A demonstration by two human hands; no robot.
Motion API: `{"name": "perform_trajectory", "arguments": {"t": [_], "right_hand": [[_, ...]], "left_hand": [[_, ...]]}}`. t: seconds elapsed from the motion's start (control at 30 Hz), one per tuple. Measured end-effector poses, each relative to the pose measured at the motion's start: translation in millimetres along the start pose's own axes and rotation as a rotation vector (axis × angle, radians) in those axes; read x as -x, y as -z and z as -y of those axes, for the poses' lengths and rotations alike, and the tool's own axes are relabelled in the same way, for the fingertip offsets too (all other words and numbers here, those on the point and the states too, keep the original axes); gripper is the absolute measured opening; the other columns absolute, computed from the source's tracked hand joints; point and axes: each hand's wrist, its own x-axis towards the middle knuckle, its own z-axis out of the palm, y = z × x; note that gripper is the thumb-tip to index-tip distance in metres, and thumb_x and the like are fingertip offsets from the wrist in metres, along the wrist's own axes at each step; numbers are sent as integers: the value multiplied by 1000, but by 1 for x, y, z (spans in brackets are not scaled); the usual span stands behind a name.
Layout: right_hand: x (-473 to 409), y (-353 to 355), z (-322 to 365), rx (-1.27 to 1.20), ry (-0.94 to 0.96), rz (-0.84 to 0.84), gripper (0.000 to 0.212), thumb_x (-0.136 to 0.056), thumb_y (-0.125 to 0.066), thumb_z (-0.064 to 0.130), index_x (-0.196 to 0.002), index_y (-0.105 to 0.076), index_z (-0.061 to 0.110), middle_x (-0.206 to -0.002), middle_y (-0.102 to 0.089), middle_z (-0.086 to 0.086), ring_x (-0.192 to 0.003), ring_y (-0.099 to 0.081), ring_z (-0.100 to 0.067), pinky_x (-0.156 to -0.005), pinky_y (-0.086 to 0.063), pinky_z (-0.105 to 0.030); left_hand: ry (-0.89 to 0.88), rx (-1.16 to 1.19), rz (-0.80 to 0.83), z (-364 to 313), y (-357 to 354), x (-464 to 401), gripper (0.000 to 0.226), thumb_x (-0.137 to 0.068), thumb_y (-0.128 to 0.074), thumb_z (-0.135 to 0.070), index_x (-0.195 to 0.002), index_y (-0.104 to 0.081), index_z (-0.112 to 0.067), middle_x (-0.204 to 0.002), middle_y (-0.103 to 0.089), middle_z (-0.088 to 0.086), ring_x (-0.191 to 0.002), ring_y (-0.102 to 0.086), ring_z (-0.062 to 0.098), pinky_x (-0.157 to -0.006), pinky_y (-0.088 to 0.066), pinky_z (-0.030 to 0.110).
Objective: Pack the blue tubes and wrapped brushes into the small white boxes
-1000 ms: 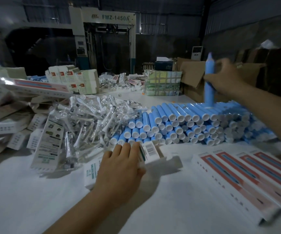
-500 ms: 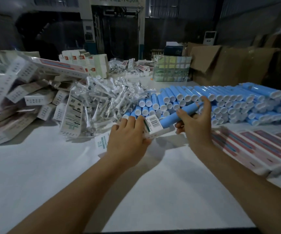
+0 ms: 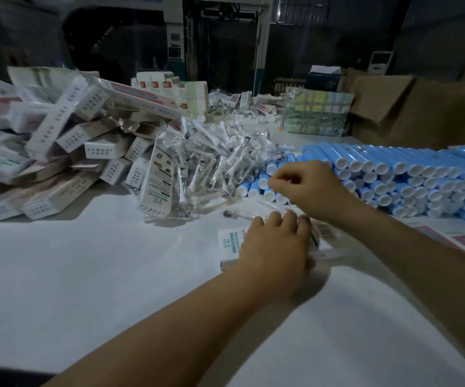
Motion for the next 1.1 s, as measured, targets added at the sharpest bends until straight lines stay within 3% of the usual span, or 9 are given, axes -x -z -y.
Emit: {"name": "perform_trajectory", "arguments": {"t": [0.07, 0.17, 0.33, 0.47, 0.6, 0.7, 0.87, 1.0, 1.1], "right_hand": [[-25, -21, 15, 220, 80, 332, 18, -90, -63, 17, -103, -71, 8, -98, -70, -3, -79, -57, 2, -68, -41, -8], [-55, -59, 25, 573, 35, 685, 35, -89, -62, 16, -123, -61, 9, -121, -62, -6, -103, -59, -21, -80, -47, -28], [-67, -91, 31, 838, 73, 774, 24, -80, -49, -7, -102, -58, 0, -106, -61, -20, -73, -50, -24, -47, -31, -27], [-61, -49, 23, 376, 66, 337, 28, -88, -54, -1, -112, -60, 12, -96, -62, -6, -82, -56, -18, -72, -50, -33], [-28, 24, 0, -269, -86, -320, 14, -85, -65, 0, -92, -59, 12, -72, -61, -3, -52, -61, -8, -51, -55, -26], [10, 47, -28, -685, -336, -631, 15, -86, -63, -3, -83, -56, 10, -56, -62, -2, -46, -61, -10, -47, -52, -21], [46, 22, -56, -804, -563, -663, 10, -85, -65, -2, -85, -56, 4, -57, -62, -7, -47, -62, -13, -47, -52, -22], [42, 4, -53, -567, -536, -713, 19, -80, -74, 9, -74, -58, 17, -65, -65, -1, -55, -63, -9, -52, -49, -18], [46, -6, -46, -502, -553, -675, 17, -81, -74, 22, -69, -62, 20, -68, -69, -1, -67, -67, -16, -65, -55, -30]], "left_hand": [[-6, 1, 20, 0, 2, 1, 54, -93, -44, -45, -133, -43, -8, -123, -53, 14, -113, -45, 34, -87, -34, 43], [2, 19, 91, 1, 5, -1, 47, -95, -43, -46, -125, -54, -12, -125, -55, 13, -116, -47, 34, -94, -34, 47], [-59, 3, 168, 6, 2, -3, 48, -97, -36, -42, -134, -50, -16, -142, -46, 8, -131, -38, 31, -108, -27, 53], [16, 63, 22, 12, 0, 1, 54, -91, -49, -46, -132, -44, -10, -129, -50, 13, -117, -44, 32, -93, -35, 46], [130, 101, -37, 27, -5, -3, 67, -89, -50, -49, -141, -25, -16, -132, -42, 8, -118, -40, 29, -92, -33, 43], [218, 128, -92, 33, -6, -6, 65, -88, -49, -53, -140, -26, -20, -130, -43, 4, -117, -41, 26, -91, -34, 40], [257, 108, -137, 28, -8, -10, 67, -88, -45, -58, -139, -20, -23, -130, -40, -1, -116, -39, 23, -90, -35, 36], [248, 64, -143, 19, -9, -9, 72, -85, -45, -59, -142, -22, -21, -132, -41, 1, -118, -39, 23, -92, -34, 35], [247, 66, -162, 15, -9, -10, 70, -84, -46, -58, -140, -26, -21, -129, -43, 0, -116, -40, 22, -91, -34, 35]]}}
